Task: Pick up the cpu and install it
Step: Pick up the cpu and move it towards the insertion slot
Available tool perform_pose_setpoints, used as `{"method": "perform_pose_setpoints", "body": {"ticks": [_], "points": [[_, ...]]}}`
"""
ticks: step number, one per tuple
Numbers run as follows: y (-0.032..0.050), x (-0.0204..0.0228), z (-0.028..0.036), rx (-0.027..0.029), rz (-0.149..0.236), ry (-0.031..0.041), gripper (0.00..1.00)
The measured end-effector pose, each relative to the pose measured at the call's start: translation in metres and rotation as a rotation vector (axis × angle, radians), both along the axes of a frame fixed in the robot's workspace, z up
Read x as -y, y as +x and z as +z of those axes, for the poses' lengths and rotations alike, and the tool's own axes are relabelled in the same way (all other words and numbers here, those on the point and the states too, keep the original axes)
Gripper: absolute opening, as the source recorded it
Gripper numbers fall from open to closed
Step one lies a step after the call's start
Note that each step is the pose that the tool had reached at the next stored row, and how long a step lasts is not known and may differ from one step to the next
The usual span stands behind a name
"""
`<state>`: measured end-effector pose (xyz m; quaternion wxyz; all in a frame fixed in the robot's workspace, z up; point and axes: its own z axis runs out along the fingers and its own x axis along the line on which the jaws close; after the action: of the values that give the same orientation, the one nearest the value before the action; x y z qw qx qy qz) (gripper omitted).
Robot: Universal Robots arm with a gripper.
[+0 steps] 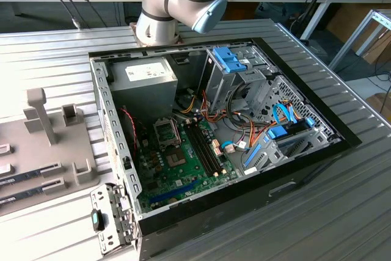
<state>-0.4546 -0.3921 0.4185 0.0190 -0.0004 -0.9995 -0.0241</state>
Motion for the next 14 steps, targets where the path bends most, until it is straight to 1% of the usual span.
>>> {"method": "perform_pose_setpoints", "body": {"ticks": [4,6,14], "points": [[0.0000,0.0000,0.0049,0.0000,0.000,0.0000,0.47],[0.0000,0.0000,0.0095,0.0000,0.000,0.0000,0.47],[0.0000,0.0000,0.0212,0.0000,0.000,0.0000,0.47]]}}
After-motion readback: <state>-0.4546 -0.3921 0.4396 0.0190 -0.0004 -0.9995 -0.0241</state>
